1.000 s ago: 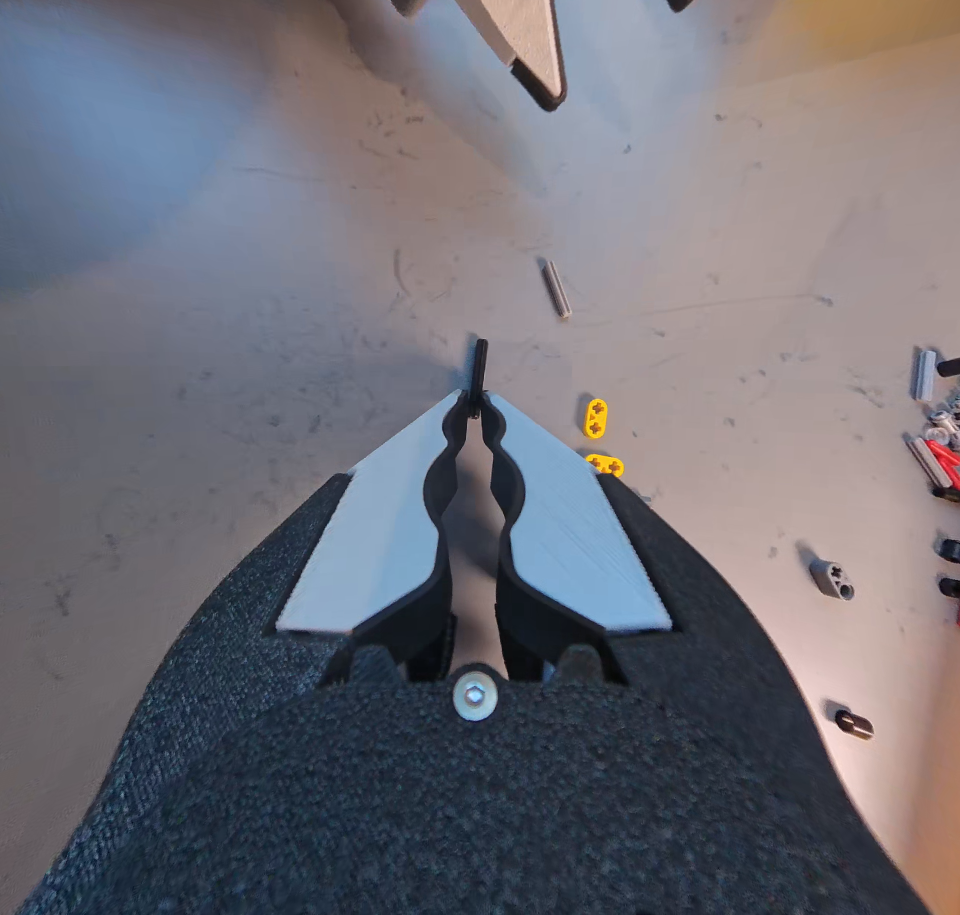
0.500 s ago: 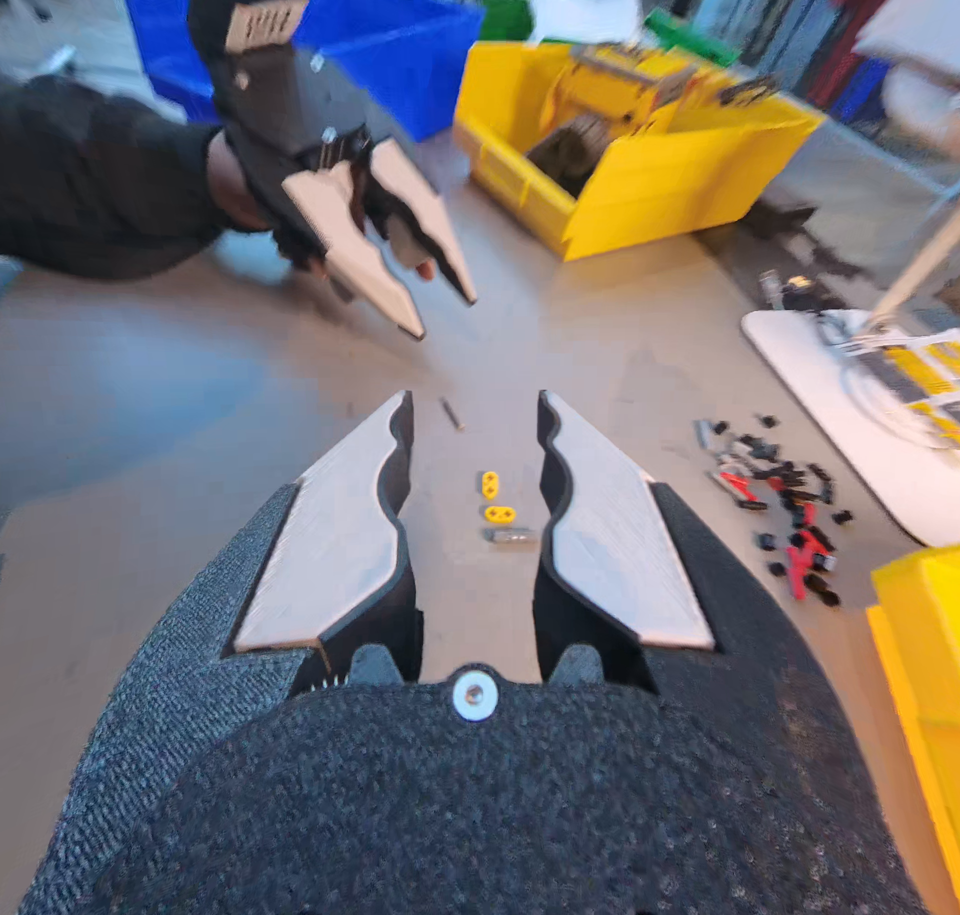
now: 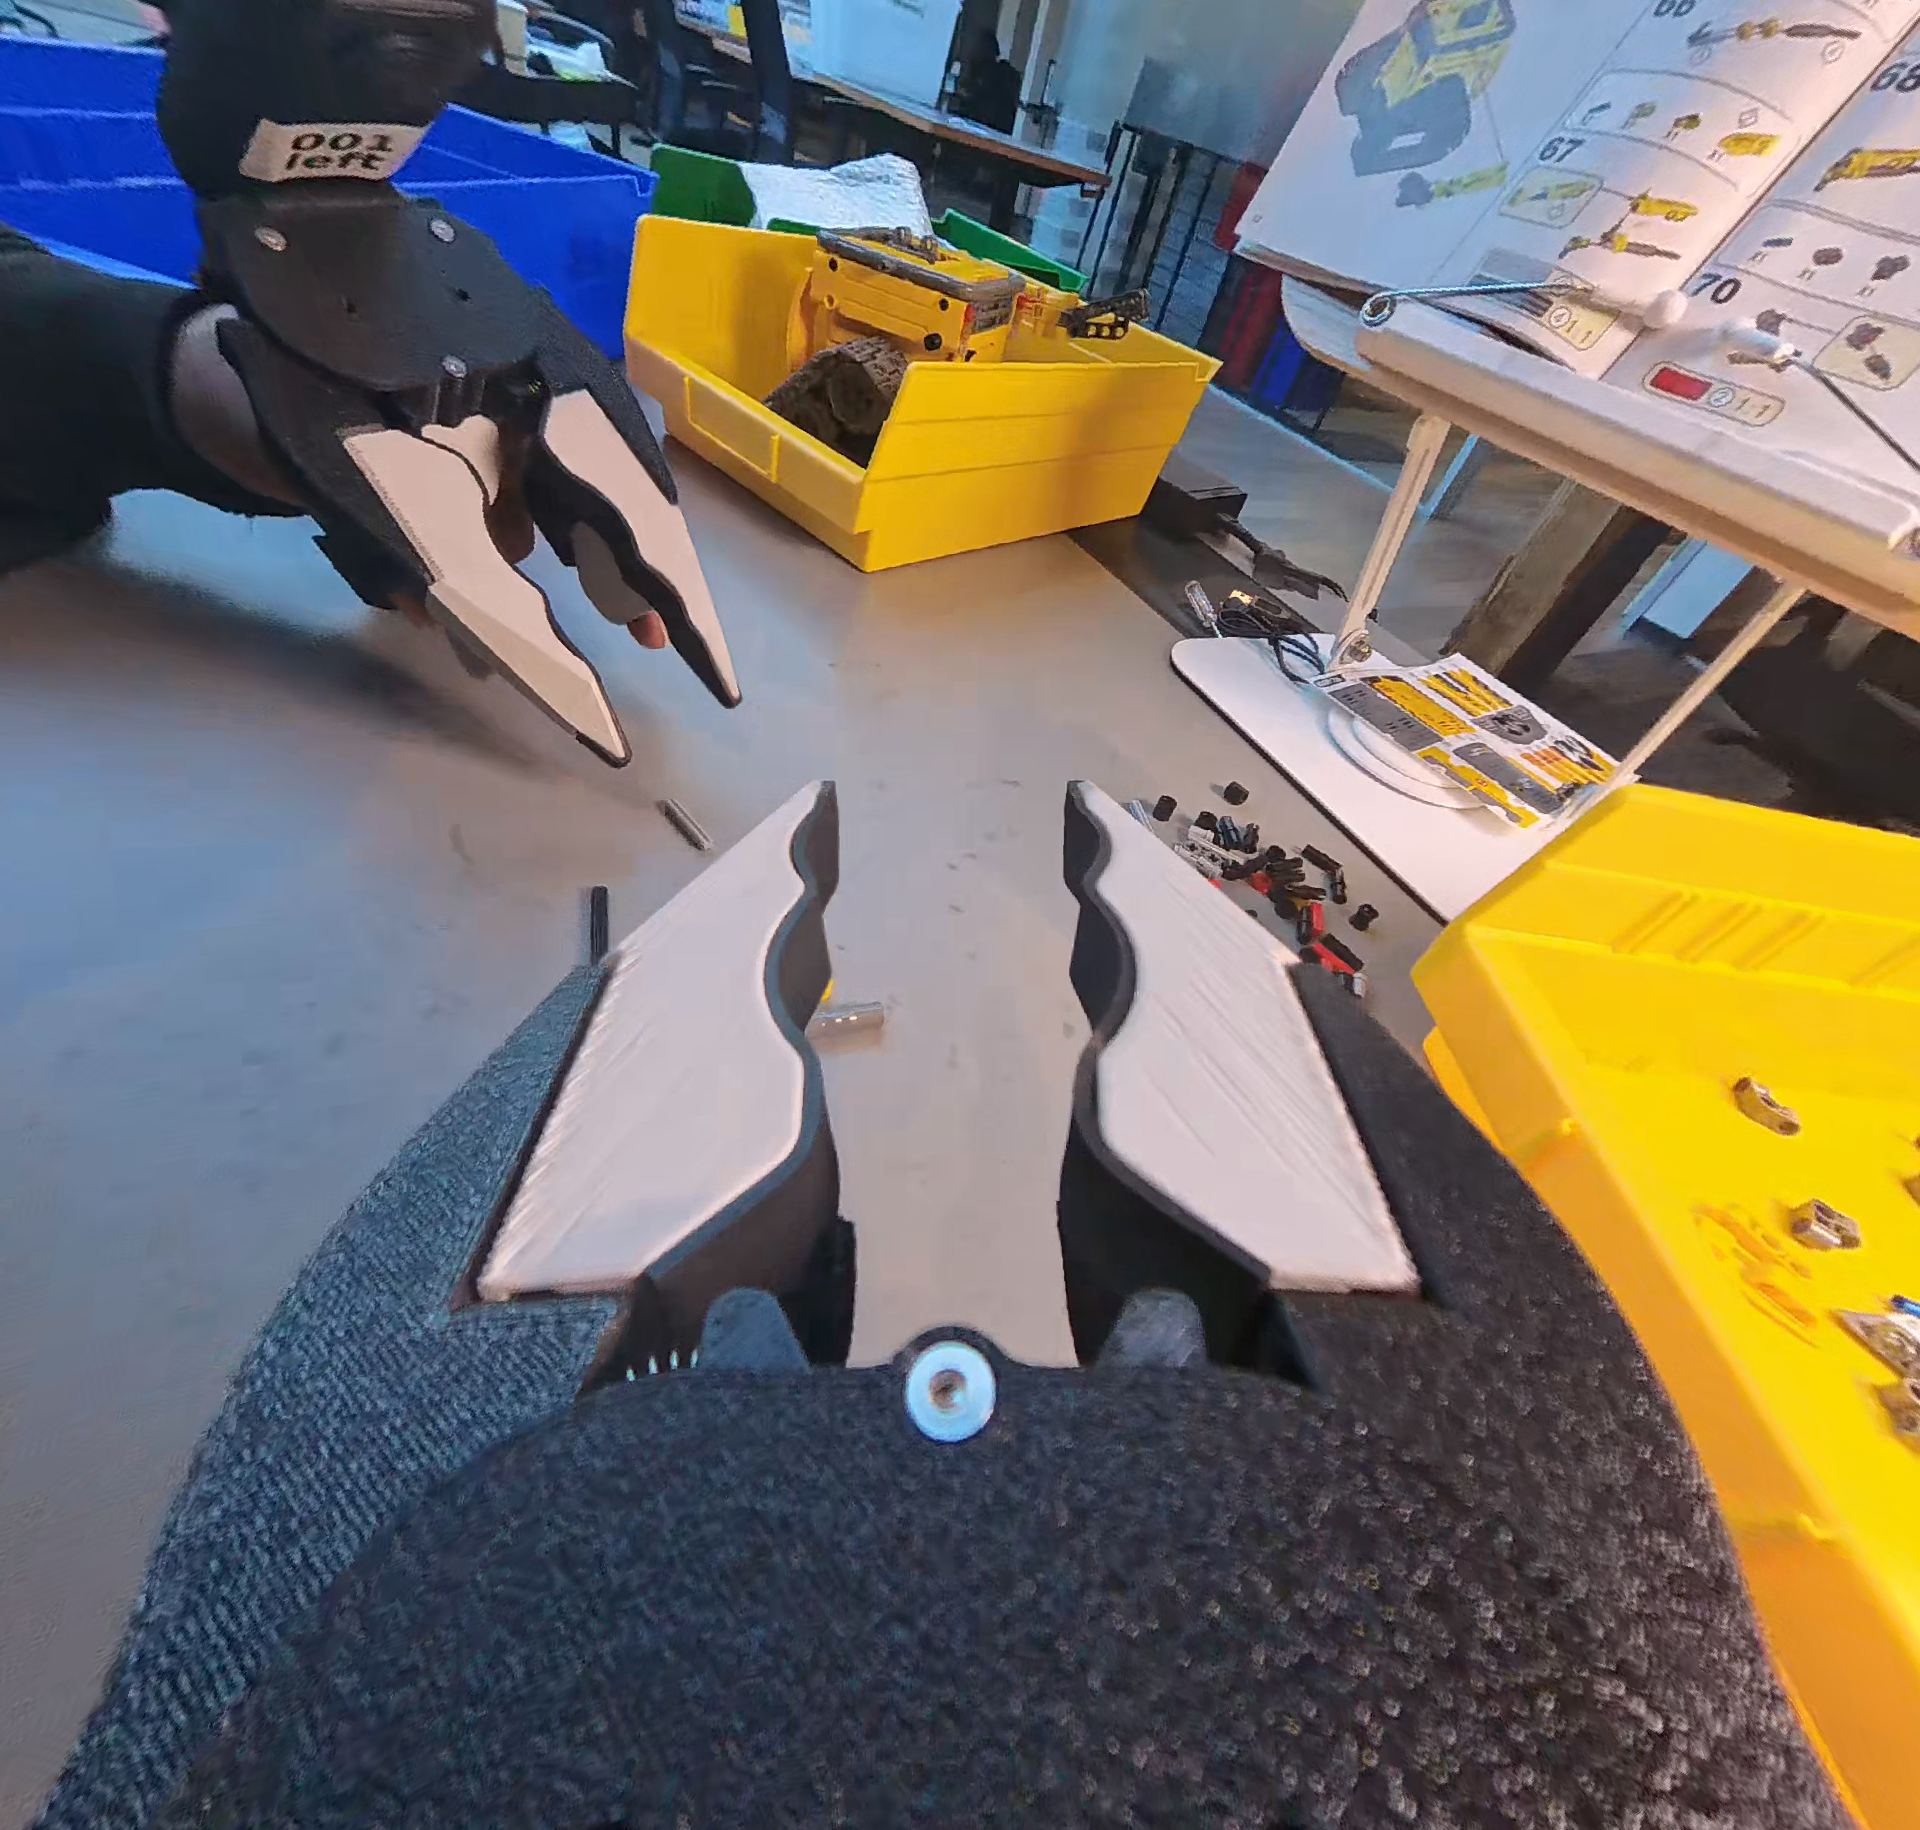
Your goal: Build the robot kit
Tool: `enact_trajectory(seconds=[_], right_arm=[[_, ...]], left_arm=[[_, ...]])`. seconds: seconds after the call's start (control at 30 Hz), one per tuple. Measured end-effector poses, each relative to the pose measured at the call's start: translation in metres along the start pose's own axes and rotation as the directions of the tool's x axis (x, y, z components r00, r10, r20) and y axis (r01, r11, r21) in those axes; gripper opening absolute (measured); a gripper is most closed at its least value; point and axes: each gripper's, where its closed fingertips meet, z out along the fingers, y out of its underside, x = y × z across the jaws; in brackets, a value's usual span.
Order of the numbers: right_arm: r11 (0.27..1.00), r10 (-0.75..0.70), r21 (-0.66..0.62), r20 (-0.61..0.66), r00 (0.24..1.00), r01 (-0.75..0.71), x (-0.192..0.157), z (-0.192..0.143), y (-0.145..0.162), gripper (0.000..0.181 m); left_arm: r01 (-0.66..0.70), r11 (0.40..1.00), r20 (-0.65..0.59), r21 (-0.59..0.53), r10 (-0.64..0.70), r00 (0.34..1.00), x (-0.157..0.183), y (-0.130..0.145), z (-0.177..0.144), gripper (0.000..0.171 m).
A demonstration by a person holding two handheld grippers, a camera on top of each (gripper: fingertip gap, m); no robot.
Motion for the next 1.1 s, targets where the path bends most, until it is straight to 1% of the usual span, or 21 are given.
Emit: enact_trajectory(seconds=[0.07,0.27,0.53,0.63,0.73,0.77,1.1], right_arm=[[1.000,-0.006,-0.005,-0.005,1.000,0.006,0.001,0.001,0.003,0.042],[0.998,0.053,-0.017,0.018,0.998,-0.052,0.001,0.005,0.011,0.041],[0.998,0.035,-0.048,0.026,0.999,-0.034,-0.002,0.008,0.016,0.040],[0.998,0.029,-0.058,0.030,0.999,-0.027,-0.003,0.009,0.018,0.039],[0.998,0.022,-0.067,0.030,0.999,-0.020,-0.004,0.010,0.019,0.039],[0.997,0.020,-0.070,0.029,0.999,-0.018,-0.004,0.010,0.019,0.038],[0.997,0.002,-0.074,0.022,1.000,-0.001,-0.005,0.011,0.020,0.038]], left_arm=[[0.007,1.000,-0.016,-0.016,-0.007,1.000,0.004,0.005,0.002,0.036],[-0.049,0.993,-0.014,-0.106,0.047,0.999,0.010,0.021,0.006,0.027],[-0.021,0.993,-0.046,-0.115,0.016,0.999,0.011,0.022,0.007,0.024],[0.001,0.993,-0.073,-0.118,-0.010,0.997,0.013,0.022,0.008,0.020],[0.049,0.991,-0.056,-0.122,-0.056,0.997,0.006,0.022,0.009,0.004],[0.059,0.991,-0.053,-0.124,-0.066,0.996,0.004,0.022,0.009,0.002],[0.018,0.992,-0.088,-0.121,-0.029,0.996,0.002,0.022,0.010,0.000]])
